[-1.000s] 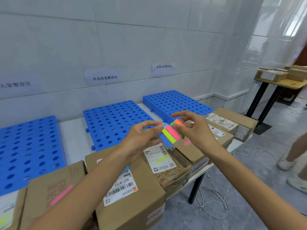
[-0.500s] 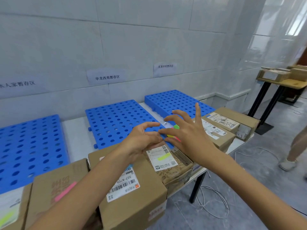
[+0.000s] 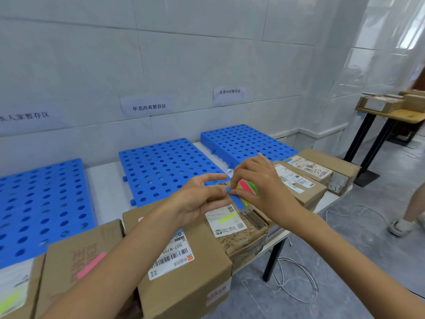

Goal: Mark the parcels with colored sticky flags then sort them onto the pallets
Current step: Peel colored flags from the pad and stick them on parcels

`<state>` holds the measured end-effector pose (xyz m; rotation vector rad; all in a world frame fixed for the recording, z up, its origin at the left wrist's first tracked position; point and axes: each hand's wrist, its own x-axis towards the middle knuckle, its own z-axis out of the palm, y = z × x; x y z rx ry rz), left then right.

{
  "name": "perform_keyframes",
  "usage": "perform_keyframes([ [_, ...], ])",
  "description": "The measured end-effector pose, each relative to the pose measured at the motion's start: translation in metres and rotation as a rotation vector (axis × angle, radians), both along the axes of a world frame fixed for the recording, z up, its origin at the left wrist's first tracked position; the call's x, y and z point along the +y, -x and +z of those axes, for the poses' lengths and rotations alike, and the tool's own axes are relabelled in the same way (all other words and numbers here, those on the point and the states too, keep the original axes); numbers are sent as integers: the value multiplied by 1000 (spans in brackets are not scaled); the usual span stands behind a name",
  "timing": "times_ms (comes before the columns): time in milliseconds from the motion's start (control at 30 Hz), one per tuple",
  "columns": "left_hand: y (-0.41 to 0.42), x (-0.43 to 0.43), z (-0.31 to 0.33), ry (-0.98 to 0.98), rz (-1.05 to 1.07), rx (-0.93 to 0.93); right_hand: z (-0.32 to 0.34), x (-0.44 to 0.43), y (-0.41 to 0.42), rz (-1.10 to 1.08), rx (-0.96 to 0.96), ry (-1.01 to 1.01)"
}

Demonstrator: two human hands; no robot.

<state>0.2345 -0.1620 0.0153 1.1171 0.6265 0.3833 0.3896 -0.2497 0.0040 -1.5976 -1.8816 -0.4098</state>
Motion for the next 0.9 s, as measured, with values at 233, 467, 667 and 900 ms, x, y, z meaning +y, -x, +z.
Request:
perform_keyframes([
  [233, -4, 1, -4, -33, 4, 8, -3, -2, 0, -11, -49, -41],
  [467, -6, 0, -3, -57, 98, 9, 2, -7, -3, 23, 30, -78],
  [667, -9, 3, -5, -69, 306, -10, 10, -18, -11, 99, 284, 43],
  [900, -10, 12, -8, -96, 460, 0, 25, -30, -46, -7, 946, 9],
])
